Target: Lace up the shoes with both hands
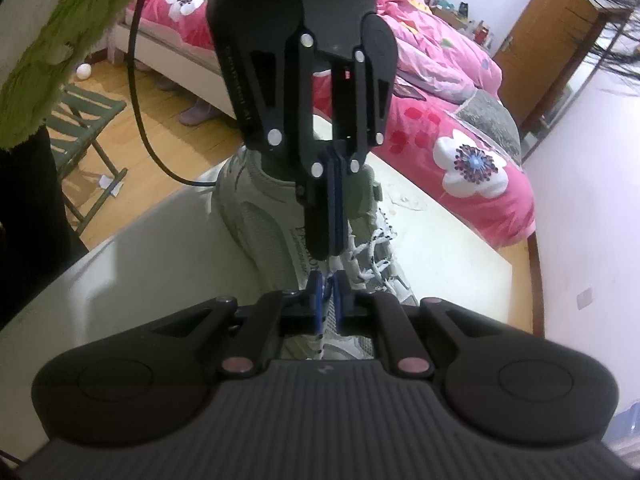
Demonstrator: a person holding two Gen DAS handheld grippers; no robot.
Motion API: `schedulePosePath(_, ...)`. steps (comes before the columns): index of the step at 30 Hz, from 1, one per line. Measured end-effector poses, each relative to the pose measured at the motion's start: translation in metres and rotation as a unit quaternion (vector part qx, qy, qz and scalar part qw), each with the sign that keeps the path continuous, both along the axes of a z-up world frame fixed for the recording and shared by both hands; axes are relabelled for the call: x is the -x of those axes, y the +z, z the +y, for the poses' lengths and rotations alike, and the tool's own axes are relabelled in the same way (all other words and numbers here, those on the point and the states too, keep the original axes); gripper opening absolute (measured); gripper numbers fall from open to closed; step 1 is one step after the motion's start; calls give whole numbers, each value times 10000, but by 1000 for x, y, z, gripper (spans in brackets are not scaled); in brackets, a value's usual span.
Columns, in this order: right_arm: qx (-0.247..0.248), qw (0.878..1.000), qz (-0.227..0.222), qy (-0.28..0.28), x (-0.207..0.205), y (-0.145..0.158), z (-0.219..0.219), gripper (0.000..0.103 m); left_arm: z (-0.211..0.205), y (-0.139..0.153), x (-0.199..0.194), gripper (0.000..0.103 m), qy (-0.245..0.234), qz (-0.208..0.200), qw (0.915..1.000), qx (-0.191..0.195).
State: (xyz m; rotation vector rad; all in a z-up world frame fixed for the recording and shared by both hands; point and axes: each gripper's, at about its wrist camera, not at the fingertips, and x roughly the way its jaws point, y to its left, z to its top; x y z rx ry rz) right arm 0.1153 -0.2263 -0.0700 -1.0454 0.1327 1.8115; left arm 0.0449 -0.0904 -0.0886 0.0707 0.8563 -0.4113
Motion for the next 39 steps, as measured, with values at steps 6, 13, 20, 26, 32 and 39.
schedulePosePath(6, -17, 10000, -82, 52, 1, -2, 0, 5, 0, 2, 1, 2, -9, -27, 10000, 18)
schedulePosePath(13, -135, 9998, -102, 121, 4, 1, -2, 5, 0, 1, 1, 2, -17, -18, 10000, -3)
schedulePosePath(20, -198, 9996, -169, 139, 7, 1, -2, 3, 4, 3, 2, 3, 84, 15, 10000, 22)
schedulePosePath(26, -270, 9992, -231, 164, 9, 2, 0, 2, 9, 1, 4, 7, 227, 122, 9997, 36)
schedulePosePath(32, -255, 9992, -308, 45, 8, 0, 3, 2, 14, 6, 6, 17, 478, 165, 9987, 70)
schedulePosePath(39, -194, 9987, -422, -201, 6, -5, 8, 2, 16, 20, 9, 40, 708, -22, 9975, -77)
